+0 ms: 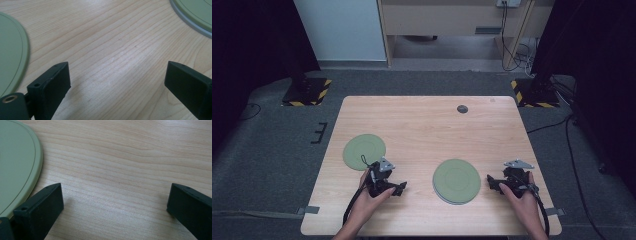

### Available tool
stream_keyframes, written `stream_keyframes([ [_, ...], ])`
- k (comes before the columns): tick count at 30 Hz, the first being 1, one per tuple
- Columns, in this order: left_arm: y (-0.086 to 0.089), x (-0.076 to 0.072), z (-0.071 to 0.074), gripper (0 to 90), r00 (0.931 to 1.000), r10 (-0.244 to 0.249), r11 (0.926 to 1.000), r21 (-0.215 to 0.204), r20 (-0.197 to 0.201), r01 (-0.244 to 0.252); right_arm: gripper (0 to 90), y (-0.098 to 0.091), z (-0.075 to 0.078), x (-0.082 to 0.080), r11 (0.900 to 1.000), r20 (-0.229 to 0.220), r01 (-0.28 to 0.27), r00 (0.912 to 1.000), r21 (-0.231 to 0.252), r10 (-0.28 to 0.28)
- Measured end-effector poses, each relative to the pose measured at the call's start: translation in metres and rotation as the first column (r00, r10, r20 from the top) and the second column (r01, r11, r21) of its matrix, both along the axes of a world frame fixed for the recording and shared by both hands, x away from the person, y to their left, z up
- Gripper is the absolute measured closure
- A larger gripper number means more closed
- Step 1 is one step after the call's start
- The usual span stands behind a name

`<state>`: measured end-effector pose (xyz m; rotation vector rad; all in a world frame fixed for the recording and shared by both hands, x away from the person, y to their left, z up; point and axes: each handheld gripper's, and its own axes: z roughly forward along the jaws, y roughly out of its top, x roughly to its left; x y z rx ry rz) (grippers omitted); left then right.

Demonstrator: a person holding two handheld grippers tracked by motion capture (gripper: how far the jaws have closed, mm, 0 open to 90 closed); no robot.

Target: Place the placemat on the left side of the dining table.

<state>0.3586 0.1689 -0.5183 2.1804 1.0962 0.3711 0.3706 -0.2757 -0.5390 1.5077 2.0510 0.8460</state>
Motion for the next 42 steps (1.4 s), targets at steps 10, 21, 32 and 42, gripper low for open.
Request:
stream_keyframes([
  [10,-0.012,-0.003,-0.004,5.4,0.9994,-0.035,0.9992,0.018,-0.007,0.035,0.9,0.000,0.000,0.000,1.0000,0.000,-0.002,1.0000,0.000,0.002],
  [21,-0.037,0.003,-0.002,4.3,0.9940,-0.109,0.9940,0.010,0.006,0.109,0.8,0.000,0.000,0.000,1.0000,0.000,-0.006,1.0000,-0.002,0.006],
  [32,-0.056,0.013,-0.012,3.4,0.9895,-0.145,0.9894,0.014,-0.003,0.145,0.8,-0.001,0.000,0.000,0.9999,0.002,-0.011,0.9999,0.000,0.011],
  [42,-0.056,0.013,-0.018,0.2,0.9887,-0.141,0.9900,0.000,0.051,0.141,0.9,0.000,0.000,-0.001,0.9999,0.001,-0.011,0.9999,0.001,0.011],
])
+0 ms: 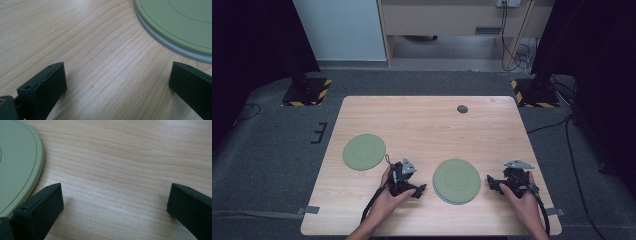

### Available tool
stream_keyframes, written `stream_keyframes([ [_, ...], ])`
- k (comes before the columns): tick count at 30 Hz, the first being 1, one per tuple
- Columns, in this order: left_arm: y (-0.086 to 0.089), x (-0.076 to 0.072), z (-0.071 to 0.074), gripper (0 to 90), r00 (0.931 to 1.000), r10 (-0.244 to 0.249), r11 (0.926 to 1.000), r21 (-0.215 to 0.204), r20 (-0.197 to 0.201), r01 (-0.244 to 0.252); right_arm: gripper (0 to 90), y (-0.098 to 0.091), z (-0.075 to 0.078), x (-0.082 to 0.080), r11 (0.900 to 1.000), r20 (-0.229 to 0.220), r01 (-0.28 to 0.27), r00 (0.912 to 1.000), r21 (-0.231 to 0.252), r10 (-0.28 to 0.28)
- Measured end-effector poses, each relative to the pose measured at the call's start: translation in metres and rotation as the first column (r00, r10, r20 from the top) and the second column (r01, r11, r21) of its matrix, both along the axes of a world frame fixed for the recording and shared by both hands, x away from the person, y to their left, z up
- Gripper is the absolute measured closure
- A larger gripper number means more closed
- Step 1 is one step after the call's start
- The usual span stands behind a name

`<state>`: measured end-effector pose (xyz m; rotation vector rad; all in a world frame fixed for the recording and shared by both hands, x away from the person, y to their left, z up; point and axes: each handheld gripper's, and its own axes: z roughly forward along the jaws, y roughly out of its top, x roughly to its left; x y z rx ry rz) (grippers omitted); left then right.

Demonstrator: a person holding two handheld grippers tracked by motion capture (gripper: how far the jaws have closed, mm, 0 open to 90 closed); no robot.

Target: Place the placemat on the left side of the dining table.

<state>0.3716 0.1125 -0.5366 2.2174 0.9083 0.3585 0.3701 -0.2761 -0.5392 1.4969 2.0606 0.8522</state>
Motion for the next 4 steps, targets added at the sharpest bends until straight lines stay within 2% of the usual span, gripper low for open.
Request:
stream_keyframes([
  [4,-0.0002,0.0000,0.0000,0.1,1.0000,0.002,1.0000,0.002,0.001,-0.002,0.9,0.0000,0.0000,0.0000,1.0000,0.000,-0.001,1.0000,0.000,0.001],
])
